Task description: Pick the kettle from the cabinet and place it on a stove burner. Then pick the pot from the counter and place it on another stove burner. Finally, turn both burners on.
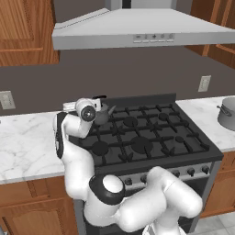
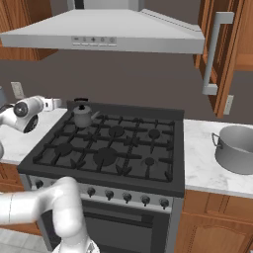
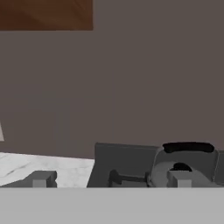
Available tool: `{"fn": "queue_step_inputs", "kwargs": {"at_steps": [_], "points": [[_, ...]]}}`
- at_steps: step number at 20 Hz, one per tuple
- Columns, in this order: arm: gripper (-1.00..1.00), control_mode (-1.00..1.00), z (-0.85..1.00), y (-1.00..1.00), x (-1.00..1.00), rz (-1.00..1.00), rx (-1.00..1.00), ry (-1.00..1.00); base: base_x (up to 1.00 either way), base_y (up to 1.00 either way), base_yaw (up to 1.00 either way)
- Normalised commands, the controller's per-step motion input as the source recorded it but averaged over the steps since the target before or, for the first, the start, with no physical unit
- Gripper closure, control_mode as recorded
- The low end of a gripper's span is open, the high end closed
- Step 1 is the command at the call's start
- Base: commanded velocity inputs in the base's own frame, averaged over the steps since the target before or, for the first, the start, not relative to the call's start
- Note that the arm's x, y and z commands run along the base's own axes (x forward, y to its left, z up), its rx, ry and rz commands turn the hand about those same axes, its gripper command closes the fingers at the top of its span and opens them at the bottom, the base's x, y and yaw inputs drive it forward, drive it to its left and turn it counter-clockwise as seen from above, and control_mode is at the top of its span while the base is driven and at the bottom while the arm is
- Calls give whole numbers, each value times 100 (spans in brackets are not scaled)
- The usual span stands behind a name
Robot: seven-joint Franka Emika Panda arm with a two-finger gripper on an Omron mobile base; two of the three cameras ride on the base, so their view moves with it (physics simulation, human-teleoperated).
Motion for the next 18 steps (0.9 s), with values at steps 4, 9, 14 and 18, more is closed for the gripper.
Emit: {"fn": "queue_step_inputs", "kwargs": {"at_steps": [4,9,14,18], "points": [[-100,-100,46,-16,-55,-4,0,0,0,0,0],[-100,-100,46,-19,-50,-5,0,0,0,0,0],[-100,-100,44,-19,-50,-5,0,0,0,0,0],[-100,-100,40,-21,-60,-7,0,0,0,0,0]]}}
